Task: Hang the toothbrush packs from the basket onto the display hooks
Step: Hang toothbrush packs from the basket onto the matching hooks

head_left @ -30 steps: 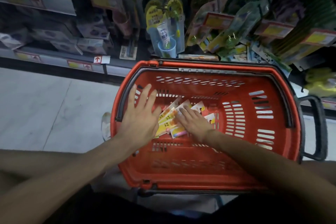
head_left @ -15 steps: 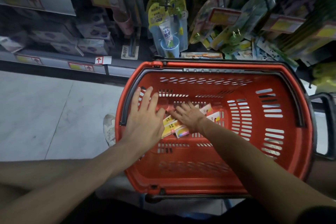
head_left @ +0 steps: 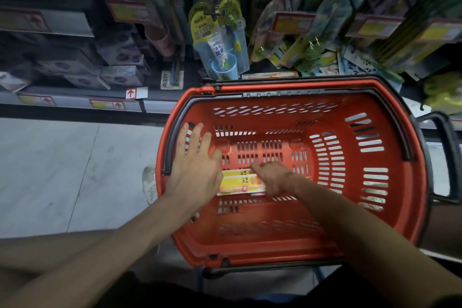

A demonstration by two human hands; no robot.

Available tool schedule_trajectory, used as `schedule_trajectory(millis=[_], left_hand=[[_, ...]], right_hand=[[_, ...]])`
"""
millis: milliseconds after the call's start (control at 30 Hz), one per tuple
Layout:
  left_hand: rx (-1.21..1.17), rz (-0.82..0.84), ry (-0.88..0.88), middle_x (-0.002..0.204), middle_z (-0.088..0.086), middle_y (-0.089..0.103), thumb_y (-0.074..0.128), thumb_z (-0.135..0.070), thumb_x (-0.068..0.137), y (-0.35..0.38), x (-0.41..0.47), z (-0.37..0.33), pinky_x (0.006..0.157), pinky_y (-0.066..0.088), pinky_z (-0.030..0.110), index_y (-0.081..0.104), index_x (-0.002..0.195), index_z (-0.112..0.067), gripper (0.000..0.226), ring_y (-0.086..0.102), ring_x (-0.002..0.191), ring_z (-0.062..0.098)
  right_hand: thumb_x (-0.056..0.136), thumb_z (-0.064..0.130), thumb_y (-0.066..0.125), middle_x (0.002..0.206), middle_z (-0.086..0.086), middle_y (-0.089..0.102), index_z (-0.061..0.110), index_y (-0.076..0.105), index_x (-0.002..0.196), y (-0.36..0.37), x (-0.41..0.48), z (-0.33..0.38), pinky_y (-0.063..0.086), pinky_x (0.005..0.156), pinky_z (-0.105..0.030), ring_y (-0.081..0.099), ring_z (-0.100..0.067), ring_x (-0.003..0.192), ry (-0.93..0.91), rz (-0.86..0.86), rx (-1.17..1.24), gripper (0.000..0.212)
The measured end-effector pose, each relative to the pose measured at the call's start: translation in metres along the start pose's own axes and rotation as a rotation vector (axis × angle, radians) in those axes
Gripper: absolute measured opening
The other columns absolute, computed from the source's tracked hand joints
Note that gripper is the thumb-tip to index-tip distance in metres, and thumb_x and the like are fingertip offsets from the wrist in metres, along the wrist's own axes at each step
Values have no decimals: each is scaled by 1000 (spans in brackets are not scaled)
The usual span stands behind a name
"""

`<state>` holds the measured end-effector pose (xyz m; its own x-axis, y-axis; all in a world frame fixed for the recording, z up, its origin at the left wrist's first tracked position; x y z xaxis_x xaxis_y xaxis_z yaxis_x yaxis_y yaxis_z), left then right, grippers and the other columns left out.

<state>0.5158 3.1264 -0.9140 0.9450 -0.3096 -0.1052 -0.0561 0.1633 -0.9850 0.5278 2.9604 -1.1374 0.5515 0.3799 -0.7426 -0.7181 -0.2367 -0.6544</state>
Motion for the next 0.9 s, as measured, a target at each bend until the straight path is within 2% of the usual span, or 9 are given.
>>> schedule_trajectory(millis=[67, 167, 300, 400, 533, 600, 667, 767, 900], left_hand=[[6, 10, 8, 137, 21, 61, 63, -32, 90, 1, 2, 0, 125, 12, 63, 76, 114, -12, 34, 40, 145, 44], [7, 32, 17, 136, 19, 62, 61, -33, 89, 2, 5, 1, 126, 11, 62, 75, 114, -13, 35, 40, 145, 43], [4, 69, 7, 135, 14, 63, 53, -37, 93, 6, 13, 4, 127, 12, 57, 74, 120, -16, 40, 41, 144, 39], [-9, 60, 18, 132, 12, 64, 51, -38, 94, 7, 22, 6, 126, 13, 56, 73, 119, -19, 38, 43, 142, 37], [-37, 35, 60, 124, 9, 67, 49, -40, 96, 7, 36, 9, 121, 26, 54, 73, 114, -20, 36, 50, 130, 34], [-78, 13, 79, 121, 7, 67, 49, -41, 97, 6, 43, 10, 117, 31, 50, 70, 117, -21, 35, 52, 126, 31], [-147, -10, 76, 123, 5, 66, 50, -44, 97, 2, 49, 13, 112, 34, 46, 66, 125, -22, 38, 53, 125, 29], [-253, -30, 88, 133, 4, 62, 52, -54, 96, -9, 56, 10, 113, 35, 44, 53, 142, -23, 56, 51, 130, 28], [-253, -85, 183, 149, 6, 50, 43, -78, 85, -45, 65, -14, 122, 30, 47, 37, 156, -22, 91, 44, 140, 28]], right_hand=[[72, 15, 85, 101, -4, 63, 21, 31, 148, -5, -1, -3, 50, 76, -33, 62, -24, 93, -4, 23, 30, 94], [72, 20, 90, 118, -6, 68, 20, 32, 151, -14, -2, -9, 51, 82, -32, 65, -27, 105, 7, 36, 49, 98], [78, 13, 82, 142, -6, 61, 10, 33, 157, -20, -1, -16, 48, 85, -24, 61, -27, 122, 50, 55, 226, 93], [78, 17, 86, 137, -9, 62, 6, 44, 150, -16, -4, -25, 48, 83, -25, 61, -28, 120, 100, 94, 270, 84], [73, 25, 90, 133, -11, 65, 5, 50, 144, -38, -18, -33, 47, 81, -25, 63, -28, 114, 115, 13, 291, 84], [69, 29, 93, 122, -9, 69, 9, 57, 136, -60, -29, -33, 48, 75, -25, 64, -25, 100, 99, -30, 276, 78], [68, 29, 90, 110, -6, 73, 15, 62, 128, -88, -43, -36, 43, 66, -24, 61, -21, 85, 91, -88, 236, 68], [64, 30, 91, 96, -2, 74, 18, 61, 111, -134, -72, -40, 44, 63, -26, 60, -20, 75, 82, -168, 157, 57], [68, 33, 86, 96, -4, 71, 18, 54, 110, -194, -116, -33, 41, 63, -30, 66, -29, 86, 42, -271, -39, 55]])
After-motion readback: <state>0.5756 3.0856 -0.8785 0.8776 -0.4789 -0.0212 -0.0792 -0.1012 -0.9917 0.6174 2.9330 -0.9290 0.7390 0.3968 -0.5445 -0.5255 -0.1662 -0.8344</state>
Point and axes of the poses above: each hand's wrist, its own x-axis towards the middle knuckle, its own y-axis out of the palm, z = x × y, the point moved 10 cm from there along x, towards the middle knuckle
